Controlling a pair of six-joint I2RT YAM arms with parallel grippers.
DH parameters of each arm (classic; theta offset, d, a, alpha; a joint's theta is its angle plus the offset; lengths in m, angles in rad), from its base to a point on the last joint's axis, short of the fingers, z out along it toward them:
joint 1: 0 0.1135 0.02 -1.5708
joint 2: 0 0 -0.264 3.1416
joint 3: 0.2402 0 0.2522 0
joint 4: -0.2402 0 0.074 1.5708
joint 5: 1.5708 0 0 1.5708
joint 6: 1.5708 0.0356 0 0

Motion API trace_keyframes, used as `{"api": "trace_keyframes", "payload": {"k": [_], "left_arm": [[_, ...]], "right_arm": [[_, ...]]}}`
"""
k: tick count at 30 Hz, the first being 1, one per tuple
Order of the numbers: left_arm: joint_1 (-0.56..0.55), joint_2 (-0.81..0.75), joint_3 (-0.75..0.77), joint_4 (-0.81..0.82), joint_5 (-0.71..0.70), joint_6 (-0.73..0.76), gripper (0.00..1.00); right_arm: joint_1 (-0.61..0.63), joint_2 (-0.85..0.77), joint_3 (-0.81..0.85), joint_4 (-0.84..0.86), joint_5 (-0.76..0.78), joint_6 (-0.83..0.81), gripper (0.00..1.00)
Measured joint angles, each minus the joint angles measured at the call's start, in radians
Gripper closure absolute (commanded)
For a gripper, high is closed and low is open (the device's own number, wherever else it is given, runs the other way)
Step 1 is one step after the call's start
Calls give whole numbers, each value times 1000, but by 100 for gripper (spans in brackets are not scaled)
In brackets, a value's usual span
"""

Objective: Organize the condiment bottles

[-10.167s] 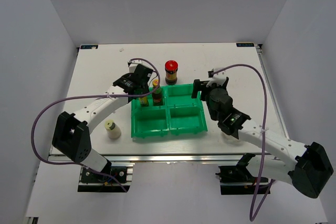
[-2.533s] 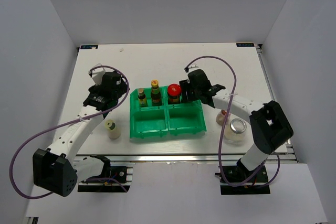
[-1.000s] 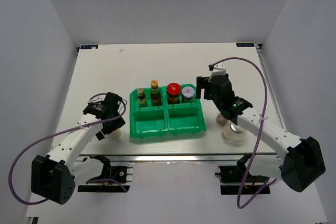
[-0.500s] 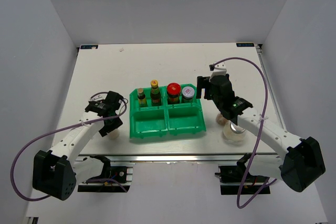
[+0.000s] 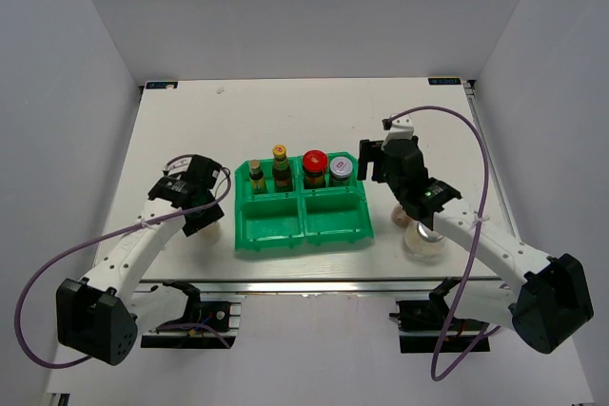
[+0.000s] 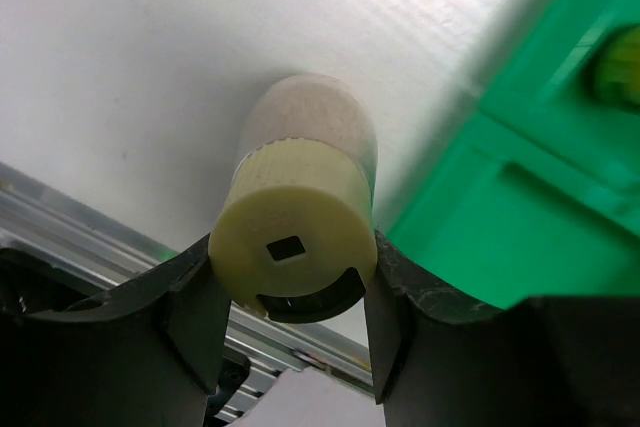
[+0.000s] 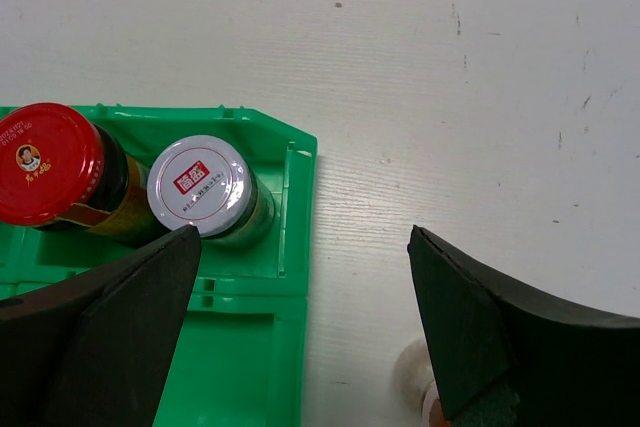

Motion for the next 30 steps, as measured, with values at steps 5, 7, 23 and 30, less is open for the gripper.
{"api": "trace_keyframes", "payload": {"k": [5,7,23,30], "left_arm": [[-60,-12,109,23,15,40,100],[-112,-9,140,32,14,44,100],[-462,130,237,92,62,96,100],[-549,275,267,129,73,119,100]], "right_arm": [[-1,-8,-7,0,17,7,11],[-5,-11,-9,0,22,14,11],[-115,-18,-24,5,-22,50,11],[-172,-32,-51,1,-62,72,11]]}}
